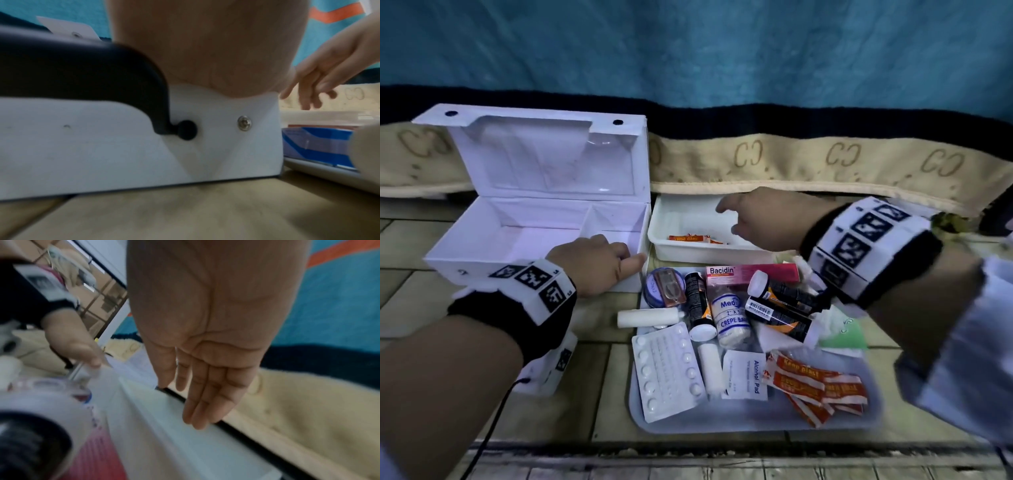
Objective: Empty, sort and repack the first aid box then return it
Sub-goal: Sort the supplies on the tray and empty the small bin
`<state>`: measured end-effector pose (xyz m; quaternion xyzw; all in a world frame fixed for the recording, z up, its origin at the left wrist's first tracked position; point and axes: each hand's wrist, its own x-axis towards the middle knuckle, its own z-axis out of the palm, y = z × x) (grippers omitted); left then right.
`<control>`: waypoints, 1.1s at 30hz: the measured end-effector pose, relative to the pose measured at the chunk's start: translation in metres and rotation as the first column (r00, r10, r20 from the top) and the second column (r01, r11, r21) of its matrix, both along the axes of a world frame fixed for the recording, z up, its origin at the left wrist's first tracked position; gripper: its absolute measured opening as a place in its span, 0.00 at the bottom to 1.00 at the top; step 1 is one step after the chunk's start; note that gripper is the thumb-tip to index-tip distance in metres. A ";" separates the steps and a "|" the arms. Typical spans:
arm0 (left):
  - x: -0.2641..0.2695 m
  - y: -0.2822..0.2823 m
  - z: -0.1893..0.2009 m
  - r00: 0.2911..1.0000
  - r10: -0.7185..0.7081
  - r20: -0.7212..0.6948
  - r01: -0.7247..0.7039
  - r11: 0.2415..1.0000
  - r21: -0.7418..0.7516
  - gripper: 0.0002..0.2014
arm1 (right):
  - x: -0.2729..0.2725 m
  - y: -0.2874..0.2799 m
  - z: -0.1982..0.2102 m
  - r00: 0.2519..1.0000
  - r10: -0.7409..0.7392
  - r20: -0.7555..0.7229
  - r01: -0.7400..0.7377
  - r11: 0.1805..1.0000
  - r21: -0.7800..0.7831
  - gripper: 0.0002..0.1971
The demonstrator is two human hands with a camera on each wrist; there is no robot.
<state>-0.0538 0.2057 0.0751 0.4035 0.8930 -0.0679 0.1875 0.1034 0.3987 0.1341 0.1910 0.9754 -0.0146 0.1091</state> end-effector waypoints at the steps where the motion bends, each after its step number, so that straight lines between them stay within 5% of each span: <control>1: 0.000 0.000 0.000 1.000 -0.004 0.000 0.004 1.000 0.000 0.24 | -0.012 -0.001 -0.006 0.998 0.040 0.049 -0.040 0.999 0.002 0.19; 7: -0.002 0.000 -0.001 1.000 0.003 0.001 -0.003 1.000 0.014 0.27 | -0.054 -0.003 -0.026 0.936 0.171 0.307 -0.164 0.985 -0.050 0.17; 19: -0.005 -0.003 -0.004 1.000 -0.009 -0.011 0.009 0.999 0.037 0.30 | -0.041 0.003 0.009 0.984 0.022 -0.175 -0.036 0.996 -0.075 0.07; 26: -0.005 -0.003 -0.004 0.999 -0.030 -0.019 0.030 0.999 0.023 0.23 | 0.039 -0.010 0.057 0.953 -0.078 -0.291 0.002 0.968 -0.252 0.07; 29: -0.005 -0.002 -0.004 1.000 -0.024 -0.007 0.024 0.999 0.032 0.21 | 0.086 -0.019 0.052 0.953 -0.192 -0.234 0.061 0.879 -0.473 0.09; 33: -0.003 -0.002 -0.005 0.999 -0.032 0.008 0.032 0.999 0.032 0.26 | 0.131 -0.029 0.020 0.977 -0.200 -0.077 0.150 0.894 -0.422 0.08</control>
